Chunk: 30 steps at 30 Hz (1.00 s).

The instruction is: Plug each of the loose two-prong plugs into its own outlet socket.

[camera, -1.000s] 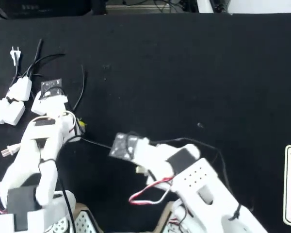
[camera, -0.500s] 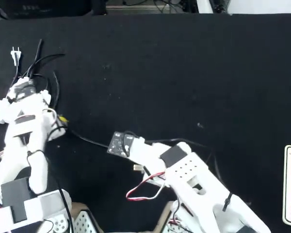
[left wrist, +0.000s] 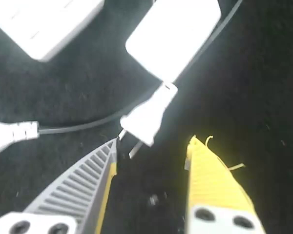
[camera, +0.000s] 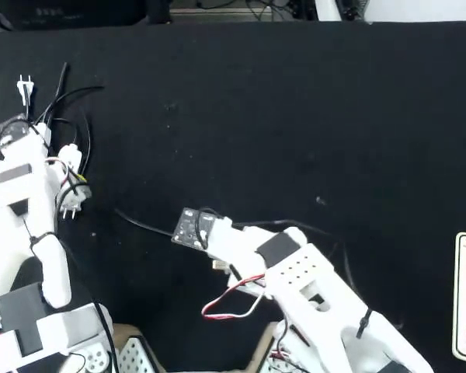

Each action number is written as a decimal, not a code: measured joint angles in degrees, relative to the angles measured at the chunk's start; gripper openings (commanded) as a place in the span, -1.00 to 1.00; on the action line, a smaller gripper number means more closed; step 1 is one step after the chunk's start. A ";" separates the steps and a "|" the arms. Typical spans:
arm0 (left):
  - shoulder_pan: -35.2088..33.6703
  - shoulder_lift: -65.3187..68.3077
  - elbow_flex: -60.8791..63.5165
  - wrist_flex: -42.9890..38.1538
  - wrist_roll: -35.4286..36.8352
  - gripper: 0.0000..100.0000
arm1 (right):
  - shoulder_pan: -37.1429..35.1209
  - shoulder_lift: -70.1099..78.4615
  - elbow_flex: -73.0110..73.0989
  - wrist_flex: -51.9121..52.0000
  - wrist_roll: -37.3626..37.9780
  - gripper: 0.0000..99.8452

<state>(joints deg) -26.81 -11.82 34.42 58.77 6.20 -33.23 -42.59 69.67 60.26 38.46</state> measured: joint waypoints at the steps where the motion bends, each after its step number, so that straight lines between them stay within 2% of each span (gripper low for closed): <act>1: 1.14 0.00 -1.32 2.73 -0.53 -0.54 | 0.00 0.00 0.00 -0.26 0.00 -0.98; 3: 3.87 0.00 -2.46 6.07 -2.90 -0.54 | 0.00 0.00 0.00 -0.53 0.00 -0.98; 6: 9.41 0.00 -1.93 5.89 -5.10 -0.54 | 0.00 0.00 0.00 -1.41 0.00 -0.98; 10: 16.53 0.00 3.43 -0.79 -5.71 -0.54 | 0.00 0.00 0.00 -1.93 0.00 -0.98; 13: 18.99 0.00 7.56 -6.86 -5.71 -0.54 | 0.00 0.00 0.00 -1.93 0.00 -0.98; 15: 19.52 0.00 10.02 -9.14 -5.71 -0.54 | 0.35 0.00 0.00 -1.93 0.00 -0.98; 21: 19.52 0.00 13.80 -10.55 -5.71 -0.54 | 7.47 0.26 0.00 -4.66 3.08 -0.98; 30: 12.92 0.00 13.98 -10.81 -5.45 -0.54 | 10.37 0.53 0.00 -9.41 4.48 -0.98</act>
<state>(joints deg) -13.89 -11.82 48.40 47.96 0.75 -22.86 -42.07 69.67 50.86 42.95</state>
